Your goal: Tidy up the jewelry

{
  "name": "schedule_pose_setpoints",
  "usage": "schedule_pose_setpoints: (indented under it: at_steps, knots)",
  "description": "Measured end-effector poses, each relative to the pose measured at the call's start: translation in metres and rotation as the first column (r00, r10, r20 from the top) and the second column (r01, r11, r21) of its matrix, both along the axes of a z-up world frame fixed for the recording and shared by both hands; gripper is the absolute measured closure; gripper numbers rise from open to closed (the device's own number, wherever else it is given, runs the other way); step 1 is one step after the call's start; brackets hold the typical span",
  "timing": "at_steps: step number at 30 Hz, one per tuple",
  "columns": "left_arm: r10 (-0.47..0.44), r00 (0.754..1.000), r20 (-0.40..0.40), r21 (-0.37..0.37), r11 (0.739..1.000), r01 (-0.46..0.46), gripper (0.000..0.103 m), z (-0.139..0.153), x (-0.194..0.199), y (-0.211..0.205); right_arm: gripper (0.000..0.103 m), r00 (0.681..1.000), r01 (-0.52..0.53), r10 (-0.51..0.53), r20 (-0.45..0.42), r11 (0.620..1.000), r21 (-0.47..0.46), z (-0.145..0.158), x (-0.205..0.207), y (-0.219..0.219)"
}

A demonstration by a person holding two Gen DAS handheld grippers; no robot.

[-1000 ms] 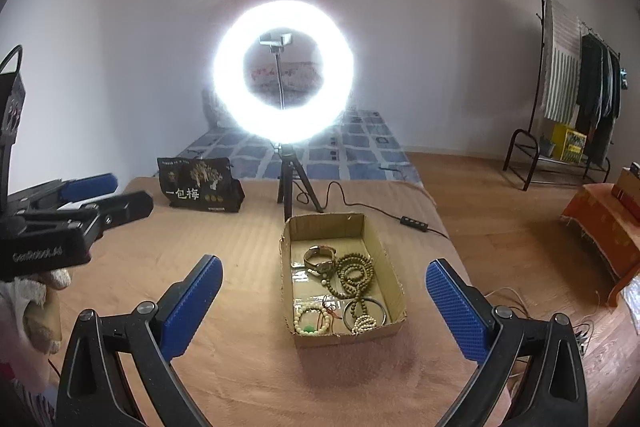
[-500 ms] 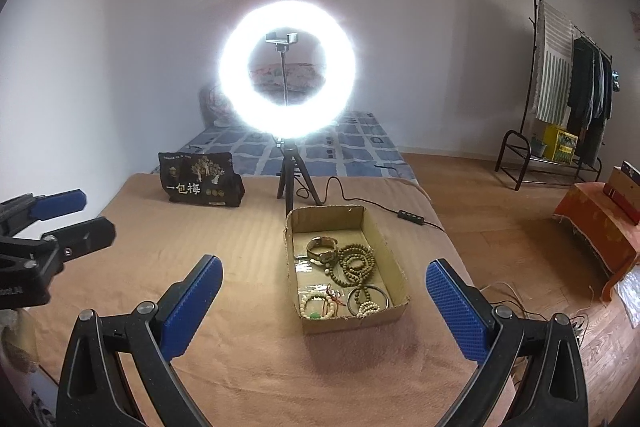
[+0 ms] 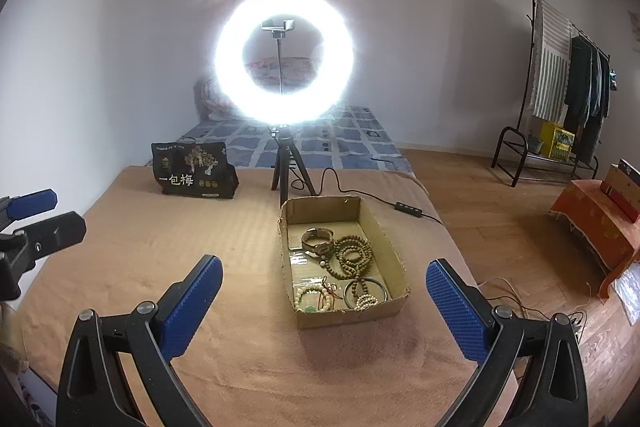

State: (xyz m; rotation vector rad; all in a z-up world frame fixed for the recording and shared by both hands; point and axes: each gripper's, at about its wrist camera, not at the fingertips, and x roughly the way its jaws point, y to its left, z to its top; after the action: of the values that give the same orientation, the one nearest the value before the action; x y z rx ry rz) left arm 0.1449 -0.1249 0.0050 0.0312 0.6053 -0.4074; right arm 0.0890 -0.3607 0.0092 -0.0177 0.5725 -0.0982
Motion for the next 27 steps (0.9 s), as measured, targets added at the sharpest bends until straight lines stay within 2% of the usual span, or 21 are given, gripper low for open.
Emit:
schedule_pose_setpoints:
  at_steps: [27]
  knots:
    - [-0.03,0.999,-0.01,0.028,0.999,0.03,0.0,-0.0075,-0.0029,-0.0073,0.0,1.0,-0.003,0.003,-0.015,1.0,-0.009,-0.0098,0.0063,0.0051]
